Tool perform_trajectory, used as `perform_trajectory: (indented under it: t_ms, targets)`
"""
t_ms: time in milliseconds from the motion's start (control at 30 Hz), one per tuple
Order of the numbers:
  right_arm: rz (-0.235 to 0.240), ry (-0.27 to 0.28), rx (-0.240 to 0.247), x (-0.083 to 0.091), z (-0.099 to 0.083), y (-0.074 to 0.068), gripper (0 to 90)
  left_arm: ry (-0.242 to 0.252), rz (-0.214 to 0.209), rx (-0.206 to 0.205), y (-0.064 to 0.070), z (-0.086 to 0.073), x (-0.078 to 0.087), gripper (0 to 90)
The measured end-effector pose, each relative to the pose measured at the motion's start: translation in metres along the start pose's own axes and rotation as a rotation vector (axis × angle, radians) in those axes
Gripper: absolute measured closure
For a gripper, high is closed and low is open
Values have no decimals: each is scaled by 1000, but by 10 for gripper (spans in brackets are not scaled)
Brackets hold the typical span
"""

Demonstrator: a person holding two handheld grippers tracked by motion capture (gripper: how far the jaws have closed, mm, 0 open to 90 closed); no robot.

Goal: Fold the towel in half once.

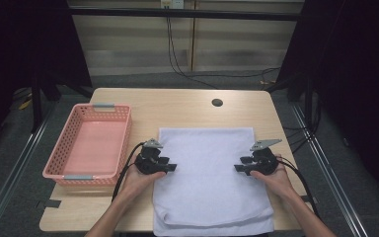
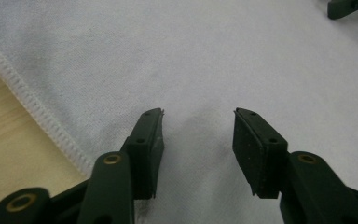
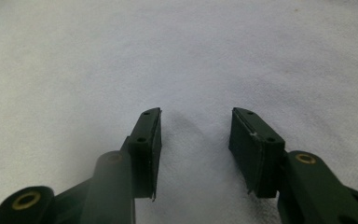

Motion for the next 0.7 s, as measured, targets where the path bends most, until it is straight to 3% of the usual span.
perform_trajectory:
  t_ms: [67,133,167,267,400,533,700]
  targets:
    - [-9,-5,18,1,-1,-1,559,-10,36,-25,2,-1,0,608]
    - [-18,-18,14,3,-3,-4,600,-10,45,-26,3,-3,1,686]
    - [-29,-25,29,6,-6,-7,662,-13,26,-20,3,-7,4,763]
    - [-14,-24,30,14,-15,-12,721,-13,-2,-18,7,-12,7,821]
    - [14,-31,36,22,-24,-21,728,-26,-11,-36,19,-20,11,826]
    - [56,-34,9,35,-39,-29,728,-35,-50,-35,33,-29,16,822]
    - [75,-41,13,43,-48,-39,726,-53,-92,-43,51,-43,25,801]
Point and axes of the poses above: each handheld gripper's, and its own axes: x roughly backward along the jaws, z roughly out of its top, y roughly to its right, the point moved 4 cm from there along -x, roughly forward along the jaws, and after that the axes turned 1 degree about -z, right-handed, at the moved point
